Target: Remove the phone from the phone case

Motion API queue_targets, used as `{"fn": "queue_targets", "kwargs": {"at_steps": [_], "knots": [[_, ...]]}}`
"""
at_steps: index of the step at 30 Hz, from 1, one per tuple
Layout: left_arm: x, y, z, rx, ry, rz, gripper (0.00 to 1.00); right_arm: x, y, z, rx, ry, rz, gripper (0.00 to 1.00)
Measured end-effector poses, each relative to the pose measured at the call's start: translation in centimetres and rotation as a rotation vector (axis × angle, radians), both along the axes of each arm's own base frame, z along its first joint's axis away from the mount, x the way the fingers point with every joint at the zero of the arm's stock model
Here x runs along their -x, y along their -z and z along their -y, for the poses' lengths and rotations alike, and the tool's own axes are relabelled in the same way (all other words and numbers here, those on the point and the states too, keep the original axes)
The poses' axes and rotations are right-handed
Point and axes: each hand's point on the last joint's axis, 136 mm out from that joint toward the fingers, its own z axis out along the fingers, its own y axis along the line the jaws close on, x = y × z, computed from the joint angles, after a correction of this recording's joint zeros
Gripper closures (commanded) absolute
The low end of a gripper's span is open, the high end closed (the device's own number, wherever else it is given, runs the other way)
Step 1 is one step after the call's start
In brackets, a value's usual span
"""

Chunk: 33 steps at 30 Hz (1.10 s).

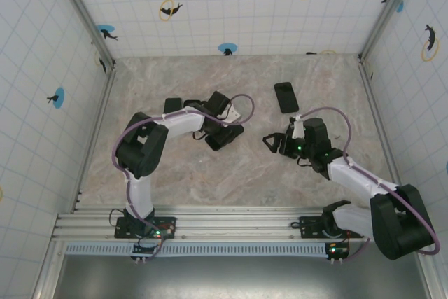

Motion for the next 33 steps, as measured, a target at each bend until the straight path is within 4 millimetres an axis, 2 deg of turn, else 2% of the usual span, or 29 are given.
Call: {"fn": "queue_targets", "kwargs": {"at_steps": [5,13,17,24,33], "knots": [[-0.4,-1.3,1.0,0.105,-0.177,-0.048,0.37,0.5,0.0,-0.7,-0.102,0.013,-0.021,0.05],[-1.5,-7.8,3.9,0.456,-0.416,-0.072,0.39,1.1,-2.3,-3.5,-0.228,-0.03,0.016,0.12],[-1.7,-9.9,5.5,0.559,-0.453,-0.081,0.39,1.4,-2.6,-4.8,-0.257,-0.057,0.016,0.16],[-0.3,-10.9,7.9,0.631,-0.476,-0.13,0.4,1.1,-1.4,-6.0,-0.254,-0.065,-0.026,0.28],[1.0,-12.1,9.4,0.672,-0.478,-0.139,0.39,-1.8,-3.4,-7.3,-0.277,-0.051,0.021,0.55]]}}
